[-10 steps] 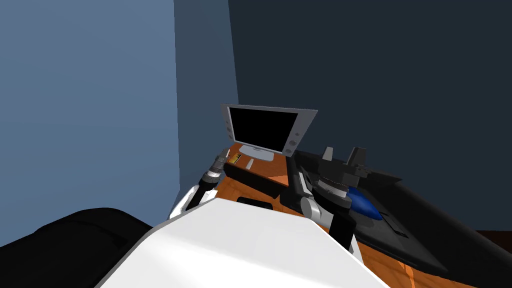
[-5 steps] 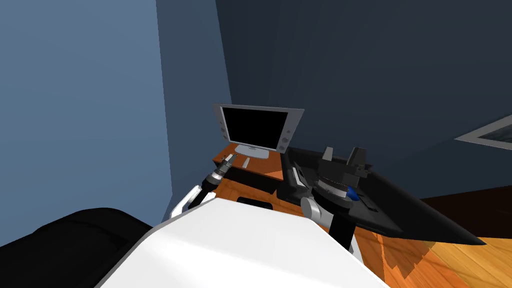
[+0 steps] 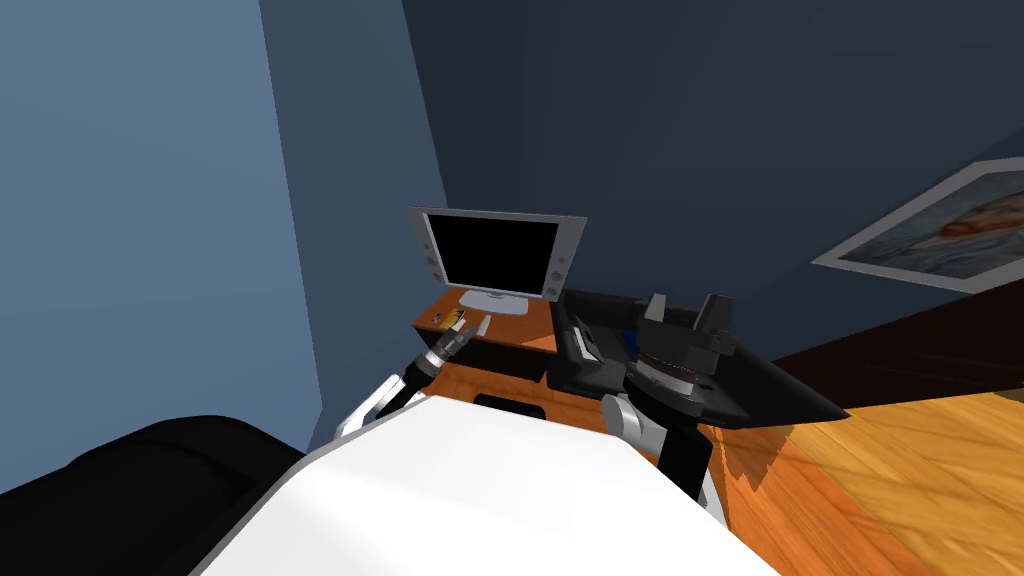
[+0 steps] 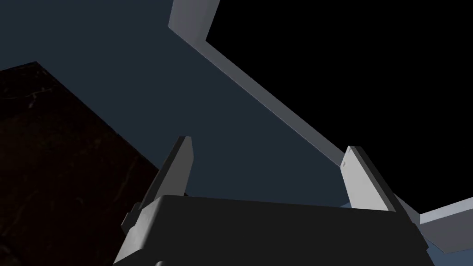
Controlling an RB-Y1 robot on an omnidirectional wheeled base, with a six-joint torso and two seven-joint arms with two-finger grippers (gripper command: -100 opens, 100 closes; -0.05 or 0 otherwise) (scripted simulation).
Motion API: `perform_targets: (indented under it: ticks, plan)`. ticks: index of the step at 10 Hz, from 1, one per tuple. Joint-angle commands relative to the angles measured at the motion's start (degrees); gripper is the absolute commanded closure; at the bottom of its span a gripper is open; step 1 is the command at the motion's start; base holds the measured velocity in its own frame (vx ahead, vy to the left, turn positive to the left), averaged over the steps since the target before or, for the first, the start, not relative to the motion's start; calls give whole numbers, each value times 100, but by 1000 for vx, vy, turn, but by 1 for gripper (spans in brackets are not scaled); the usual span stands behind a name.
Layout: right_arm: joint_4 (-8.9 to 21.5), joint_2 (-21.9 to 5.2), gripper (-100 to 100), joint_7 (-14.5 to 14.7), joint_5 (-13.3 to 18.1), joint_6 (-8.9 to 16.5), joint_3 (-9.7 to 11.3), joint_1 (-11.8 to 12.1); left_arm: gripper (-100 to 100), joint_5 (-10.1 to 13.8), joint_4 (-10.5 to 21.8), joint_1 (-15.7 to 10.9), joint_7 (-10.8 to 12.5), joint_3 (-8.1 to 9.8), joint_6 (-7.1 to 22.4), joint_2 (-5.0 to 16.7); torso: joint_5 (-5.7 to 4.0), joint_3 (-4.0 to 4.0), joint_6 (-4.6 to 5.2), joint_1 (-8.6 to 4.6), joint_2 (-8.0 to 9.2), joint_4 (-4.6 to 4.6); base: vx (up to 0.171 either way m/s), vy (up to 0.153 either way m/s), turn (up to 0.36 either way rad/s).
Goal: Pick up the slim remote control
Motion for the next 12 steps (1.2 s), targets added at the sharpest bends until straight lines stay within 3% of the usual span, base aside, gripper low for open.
perform_targets:
  ticks: [1,2,3,4,5,6,7,8,9,10,11,12]
  plan:
    - [0,0,0,0,0,0,0,0,-100,-286,286,-21,-286,-125,31,208,0,0,0,0,0,0,-32,-17,-264]
    - [0,0,0,0,0,0,0,-1,-100,-307,351,-21,-411,-125,31,208,0,0,4,-2,1,0,-23,-8,-170]
    - [0,0,0,0,0,0,0,0,-100,-552,580,-56,-606,-235,75,409,0,-1,-1,2,-1,0,-21,-11,-307]
    - [0,0,0,0,0,0,0,-1,-100,-565,610,-56,-721,-235,75,409,0,-1,4,2,-2,0,-18,0,-171]
    - [0,0,0,0,0,0,0,0,-100,-809,792,-98,-891,-354,115,612,1,-2,-1,5,-4,-1,-23,-5,-342]
    - [0,0,0,0,0,0,0,-1,-100,-822,968,-98,-1034,-354,115,612,1,-2,5,5,-3,0,-19,2,-168]
    - [0,0,0,0,0,0,-1,1,-100,-822,968,-98,-1034,-354,115,612,1,-2,-2,7,-4,-1,-6,2,27]
    - [0,0,0,0,0,0,-1,1,-100,-1077,1164,-148,-1227,-485,151,815,2,-4,-4,7,-7,-1,-12,-6,-343]
    - [0,0,0,0,0,0,0,-1,-100,-1077,1266,-148,-1347,-485,151,815,1,-4,4,4,-6,-1,-14,5,-184]
    - [0,0,0,0,0,0,-1,1,-100,-1326,1454,-204,-1542,-628,183,1018,1,-3,-3,9,-5,-1,-17,1,-345]
    - [0,0,0,0,0,0,0,0,-100,-1328,1620,-204,-1660,-628,183,1018,2,-3,4,9,-5,-1,-14,9,-198]
    - [0,0,0,0,0,0,-1,1,-100,-1572,1834,-263,-1853,-787,212,1220,2,-3,-3,11,-6,-1,-12,6,-376]
